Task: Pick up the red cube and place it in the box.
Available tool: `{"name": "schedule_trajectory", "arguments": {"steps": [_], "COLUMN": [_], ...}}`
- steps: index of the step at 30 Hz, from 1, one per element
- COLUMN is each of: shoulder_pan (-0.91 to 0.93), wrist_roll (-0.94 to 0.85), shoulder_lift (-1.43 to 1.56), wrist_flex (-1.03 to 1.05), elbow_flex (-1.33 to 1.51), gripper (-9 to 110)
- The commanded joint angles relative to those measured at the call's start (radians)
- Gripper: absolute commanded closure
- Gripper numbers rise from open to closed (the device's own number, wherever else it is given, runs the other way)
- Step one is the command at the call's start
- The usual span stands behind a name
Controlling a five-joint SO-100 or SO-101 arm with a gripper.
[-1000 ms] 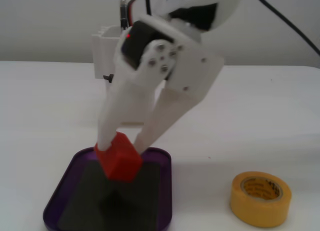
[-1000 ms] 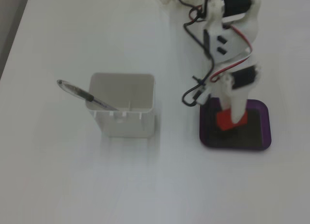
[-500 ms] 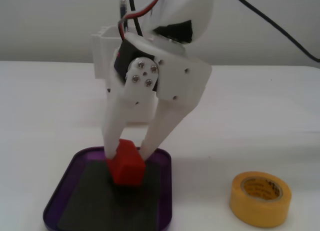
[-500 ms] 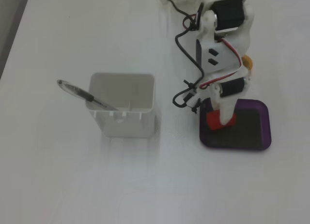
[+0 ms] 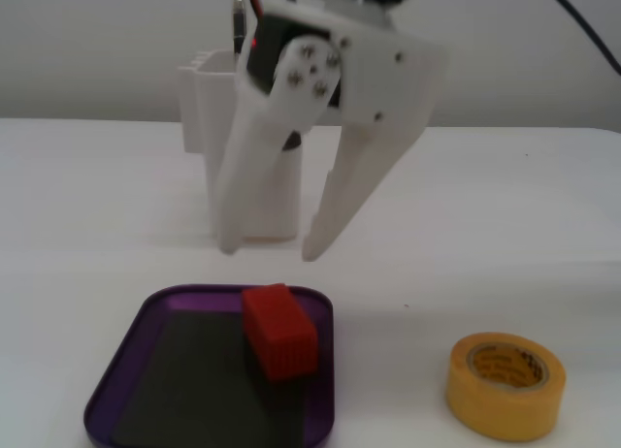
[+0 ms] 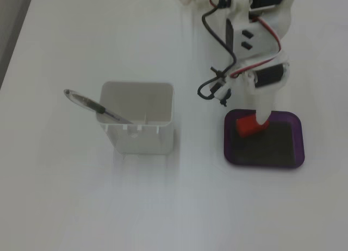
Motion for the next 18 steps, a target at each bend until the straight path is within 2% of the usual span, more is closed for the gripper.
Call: {"name": "schedule_trajectory", "arguments": {"steps": [1,10,14,18], "shoulder_pan": [0.003,-0.049,-0.049,-0.02], "wrist_roll": [0.005,-0.005,0.005,0.005], "shoulder_lift": [0.124,0.244,0.353,0.554], "wrist_flex": [0.115,0.433,0.502,0.502], "elbow_flex": [-0.103,-0.247,-0.219,-0.057], "gripper": [82,82,82,82]}}
